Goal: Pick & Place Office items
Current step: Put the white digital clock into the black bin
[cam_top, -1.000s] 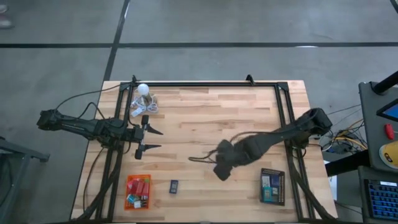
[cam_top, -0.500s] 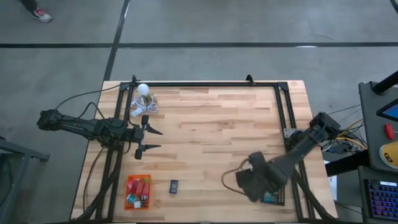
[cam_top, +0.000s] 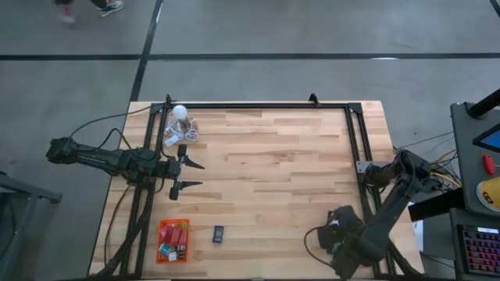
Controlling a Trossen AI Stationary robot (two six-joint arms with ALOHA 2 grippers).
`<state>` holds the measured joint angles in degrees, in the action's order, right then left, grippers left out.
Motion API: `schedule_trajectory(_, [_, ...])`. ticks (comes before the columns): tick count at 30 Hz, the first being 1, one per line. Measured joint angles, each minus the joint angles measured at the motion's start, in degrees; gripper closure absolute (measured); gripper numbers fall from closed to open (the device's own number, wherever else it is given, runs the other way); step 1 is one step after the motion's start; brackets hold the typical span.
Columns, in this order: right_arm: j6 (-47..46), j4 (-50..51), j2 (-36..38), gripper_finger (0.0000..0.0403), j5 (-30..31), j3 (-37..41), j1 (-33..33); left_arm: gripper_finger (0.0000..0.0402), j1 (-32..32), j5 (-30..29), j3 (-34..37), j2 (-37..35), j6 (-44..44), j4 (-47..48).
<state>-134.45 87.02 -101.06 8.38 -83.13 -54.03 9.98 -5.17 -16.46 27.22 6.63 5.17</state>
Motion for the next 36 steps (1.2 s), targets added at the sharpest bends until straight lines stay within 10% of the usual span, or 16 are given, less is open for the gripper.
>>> schedule_trajectory(36, [0.9,-1.0,-16.0,0.0225,-1.9,0.1,-3.7,0.0154,0.0,0.0,0.0,0.0,0.0,0.0])
